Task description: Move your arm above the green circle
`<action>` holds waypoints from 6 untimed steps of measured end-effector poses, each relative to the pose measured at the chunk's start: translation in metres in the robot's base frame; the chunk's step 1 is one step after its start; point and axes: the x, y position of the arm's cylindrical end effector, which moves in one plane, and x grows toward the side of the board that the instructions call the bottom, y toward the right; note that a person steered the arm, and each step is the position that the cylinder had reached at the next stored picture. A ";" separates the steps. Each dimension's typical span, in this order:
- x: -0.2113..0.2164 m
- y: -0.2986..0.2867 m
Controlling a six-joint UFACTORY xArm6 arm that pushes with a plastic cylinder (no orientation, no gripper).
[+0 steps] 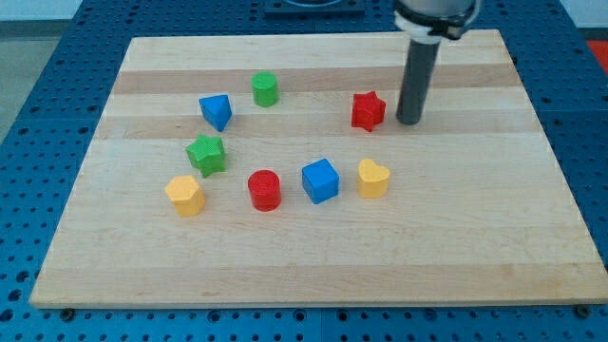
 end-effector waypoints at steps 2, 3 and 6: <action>-0.051 -0.038; -0.078 -0.111; -0.108 -0.224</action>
